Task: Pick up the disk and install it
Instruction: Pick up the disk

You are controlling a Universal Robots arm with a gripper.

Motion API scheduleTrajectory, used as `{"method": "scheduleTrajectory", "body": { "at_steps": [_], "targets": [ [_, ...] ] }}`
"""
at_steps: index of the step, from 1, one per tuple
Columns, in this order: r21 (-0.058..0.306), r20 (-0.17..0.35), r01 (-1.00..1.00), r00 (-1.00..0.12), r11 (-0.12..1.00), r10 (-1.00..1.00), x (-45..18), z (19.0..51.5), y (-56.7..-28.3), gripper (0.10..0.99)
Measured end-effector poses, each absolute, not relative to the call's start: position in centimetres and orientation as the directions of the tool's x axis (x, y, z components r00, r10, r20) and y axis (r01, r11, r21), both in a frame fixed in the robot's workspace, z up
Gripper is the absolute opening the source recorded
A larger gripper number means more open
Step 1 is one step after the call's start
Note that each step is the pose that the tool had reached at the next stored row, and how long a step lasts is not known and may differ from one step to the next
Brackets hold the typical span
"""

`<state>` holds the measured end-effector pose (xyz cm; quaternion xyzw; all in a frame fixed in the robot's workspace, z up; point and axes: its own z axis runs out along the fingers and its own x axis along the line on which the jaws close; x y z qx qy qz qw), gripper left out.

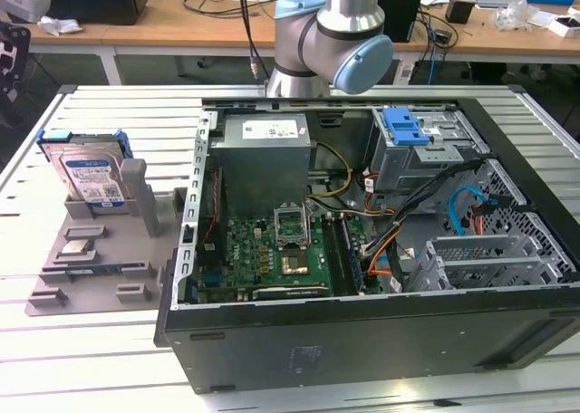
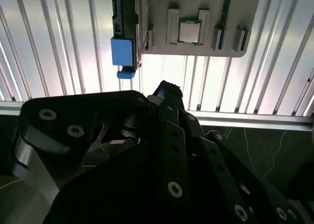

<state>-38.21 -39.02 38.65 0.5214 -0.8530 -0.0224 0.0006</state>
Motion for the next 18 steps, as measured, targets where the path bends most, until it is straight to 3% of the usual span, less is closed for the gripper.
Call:
{"method": "scheduleTrajectory", "body": {
  "at_steps": [18],
  "targets": [
    [0.039, -0.022, -0.96, -0.278, 0.277, -0.96, -38.21, 38.65, -39.01, 0.102]
  ]
}}
